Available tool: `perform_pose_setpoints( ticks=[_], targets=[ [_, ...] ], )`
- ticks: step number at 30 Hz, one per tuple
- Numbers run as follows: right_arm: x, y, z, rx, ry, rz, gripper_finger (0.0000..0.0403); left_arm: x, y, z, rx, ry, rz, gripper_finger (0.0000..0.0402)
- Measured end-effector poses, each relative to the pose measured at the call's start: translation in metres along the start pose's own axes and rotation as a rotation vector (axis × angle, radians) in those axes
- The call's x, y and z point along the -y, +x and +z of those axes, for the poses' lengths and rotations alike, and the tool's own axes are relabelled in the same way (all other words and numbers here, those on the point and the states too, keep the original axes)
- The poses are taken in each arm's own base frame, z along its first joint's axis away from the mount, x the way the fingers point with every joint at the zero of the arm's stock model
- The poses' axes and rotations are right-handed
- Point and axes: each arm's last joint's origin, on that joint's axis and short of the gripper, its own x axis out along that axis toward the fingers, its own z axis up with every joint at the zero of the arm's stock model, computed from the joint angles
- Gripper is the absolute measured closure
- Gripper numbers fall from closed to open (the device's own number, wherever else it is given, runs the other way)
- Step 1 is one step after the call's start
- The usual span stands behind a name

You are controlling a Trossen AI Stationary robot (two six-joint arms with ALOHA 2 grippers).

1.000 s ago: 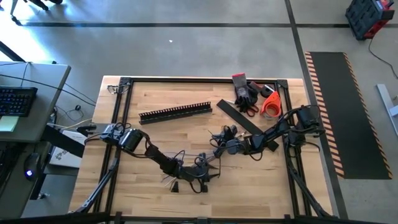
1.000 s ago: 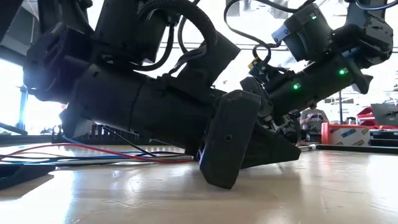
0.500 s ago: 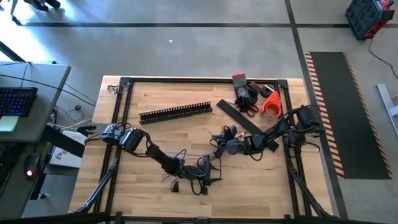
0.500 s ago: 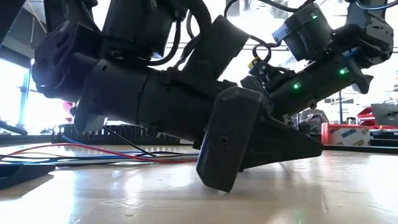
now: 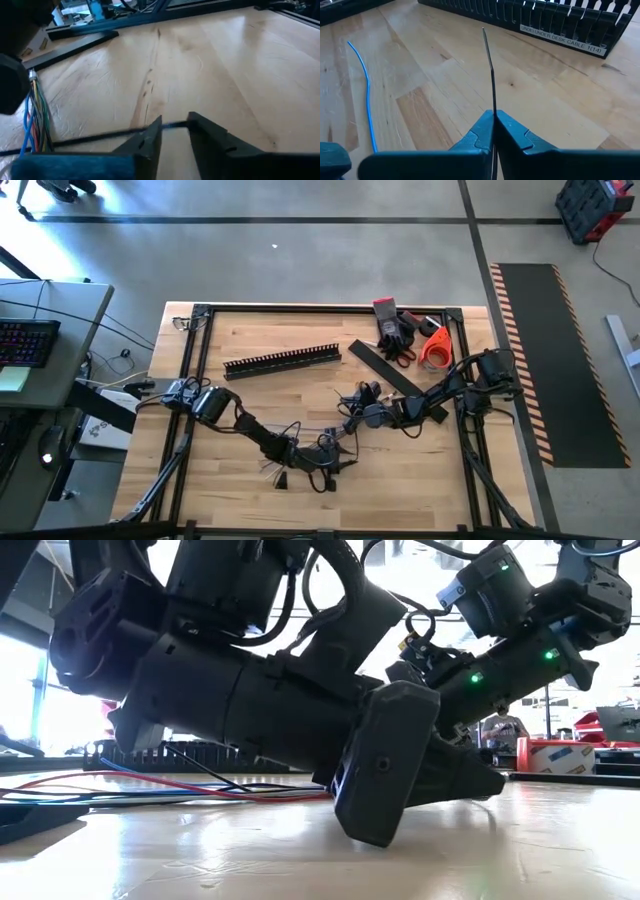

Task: Ziptie cables
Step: Wrap the colored cables together using a zip tie

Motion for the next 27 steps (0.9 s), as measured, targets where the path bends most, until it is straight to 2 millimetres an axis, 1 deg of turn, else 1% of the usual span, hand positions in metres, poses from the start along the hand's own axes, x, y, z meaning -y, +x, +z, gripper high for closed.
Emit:
perform_pose_setpoints(
  ticks=[5, 7, 13, 15, 18, 21, 25, 27],
  targets=[
    [0.0, 0.0, 0.0, 0.0, 0.0, 0.0, 0.0403, -0.001, 0.0, 0.002, 0.032, -0.026, 0.039, 0.0383],
    [0.0, 0.0, 0.0, -0.001, -0.001, 0.0, 0.0403, -0.001, -0.001, 0.004, 0.053, -0.032, 0.064, 0.0396],
    [0.0, 0.0, -0.001, -0.006, -0.004, 0.002, 0.0403, -0.001, -0.001, 0.005, 0.059, -0.04, 0.08, 0.0401],
    [0.0, 0.0, -0.001, -0.01, -0.006, 0.002, 0.0403, -0.002, -0.002, 0.008, 0.06, -0.043, 0.075, 0.0401],
    [0.0, 0.0, -0.001, -0.016, -0.008, 0.006, 0.0403, -0.003, -0.003, 0.019, 0.034, -0.028, 0.01, 0.0401],
    [0.0, -0.001, -0.002, -0.02, -0.011, 0.01, 0.0403, -0.009, -0.002, 0.028, 0.033, -0.03, -0.09, 0.0401],
    [0.007, -0.005, -0.01, -0.018, 0.004, 0.014, 0.0403, -0.016, -0.001, 0.026, 0.027, -0.036, -0.169, 0.0401],
    [0.013, -0.008, -0.015, -0.022, 0.027, 0.01, 0.0403, -0.02, 0.001, 0.029, 0.054, -0.05, -0.215, 0.0401]
  ],
)
